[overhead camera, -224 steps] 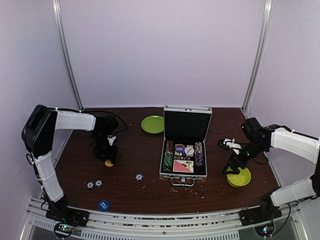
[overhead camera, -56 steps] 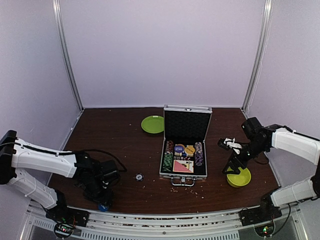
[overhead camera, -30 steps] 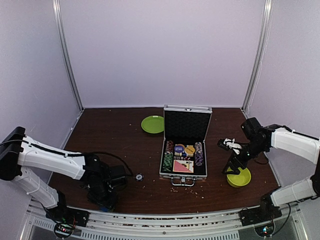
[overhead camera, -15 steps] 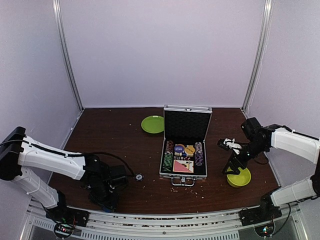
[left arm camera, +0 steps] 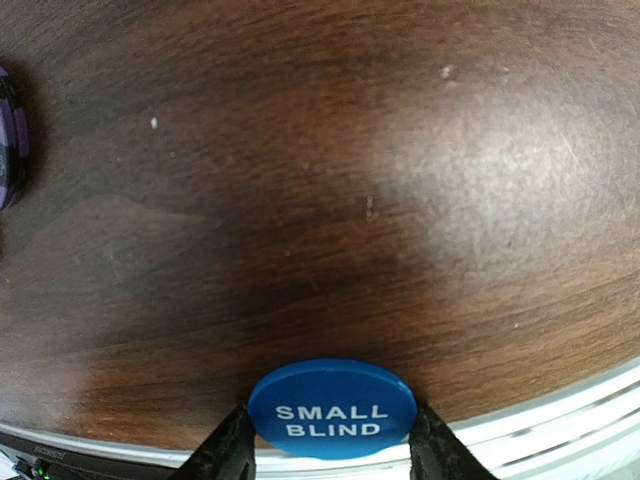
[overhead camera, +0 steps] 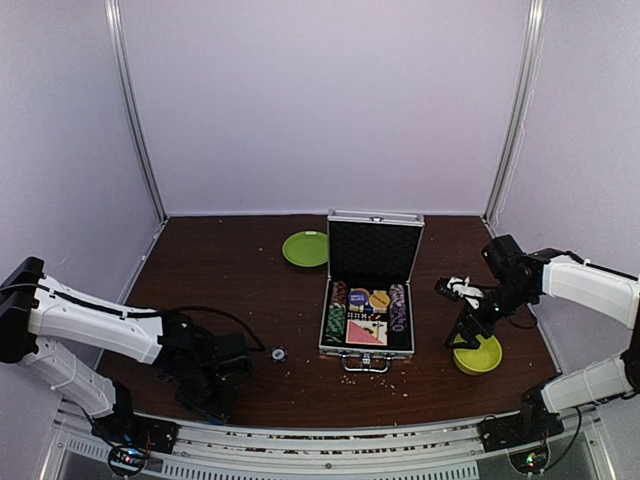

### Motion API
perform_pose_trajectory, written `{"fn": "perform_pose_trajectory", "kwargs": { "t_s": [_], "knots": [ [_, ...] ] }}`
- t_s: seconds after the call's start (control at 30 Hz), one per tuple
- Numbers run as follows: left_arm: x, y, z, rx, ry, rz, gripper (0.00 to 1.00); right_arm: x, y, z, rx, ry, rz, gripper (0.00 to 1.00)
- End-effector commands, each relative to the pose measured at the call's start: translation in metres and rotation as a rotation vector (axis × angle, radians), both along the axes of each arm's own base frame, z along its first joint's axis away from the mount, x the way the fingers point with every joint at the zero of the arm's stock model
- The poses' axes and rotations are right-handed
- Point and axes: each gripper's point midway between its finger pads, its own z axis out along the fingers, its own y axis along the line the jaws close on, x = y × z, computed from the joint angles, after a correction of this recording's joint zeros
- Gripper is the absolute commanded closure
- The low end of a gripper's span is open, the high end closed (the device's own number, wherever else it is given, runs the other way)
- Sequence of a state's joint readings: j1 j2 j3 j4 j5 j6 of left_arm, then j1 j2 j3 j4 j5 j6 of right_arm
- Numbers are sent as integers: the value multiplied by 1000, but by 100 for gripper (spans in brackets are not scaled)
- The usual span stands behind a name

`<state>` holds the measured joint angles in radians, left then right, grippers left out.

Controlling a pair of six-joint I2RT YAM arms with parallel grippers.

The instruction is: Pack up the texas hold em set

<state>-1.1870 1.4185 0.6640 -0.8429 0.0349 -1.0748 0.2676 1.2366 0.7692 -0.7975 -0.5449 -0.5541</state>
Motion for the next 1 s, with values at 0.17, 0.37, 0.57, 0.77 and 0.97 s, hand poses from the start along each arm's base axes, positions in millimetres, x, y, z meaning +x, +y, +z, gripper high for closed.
{"fn": "perform_pose_trajectory", "kwargs": {
  "t_s": [0.17, 0.37, 0.57, 0.77, 0.97],
  "knots": [
    [12, -6, -34, -19, -68, -24, 52, 5, -1, 5, -9, -13, 1, 10],
    [21, -37, -5, -42, -126, -106, 58, 5, -1, 5, -8, -15, 2, 10],
    [48, -96, 43, -105, -242, -232, 58, 5, -1, 6, -7, -15, -1, 10],
    [91, -183, 70, -135, -376, -431, 57, 5, 0, 6, -2, -12, 2, 10],
    [135, -265, 78, -171, -480, -518, 57, 4, 0, 7, 3, -16, 0, 10]
  ]
}}
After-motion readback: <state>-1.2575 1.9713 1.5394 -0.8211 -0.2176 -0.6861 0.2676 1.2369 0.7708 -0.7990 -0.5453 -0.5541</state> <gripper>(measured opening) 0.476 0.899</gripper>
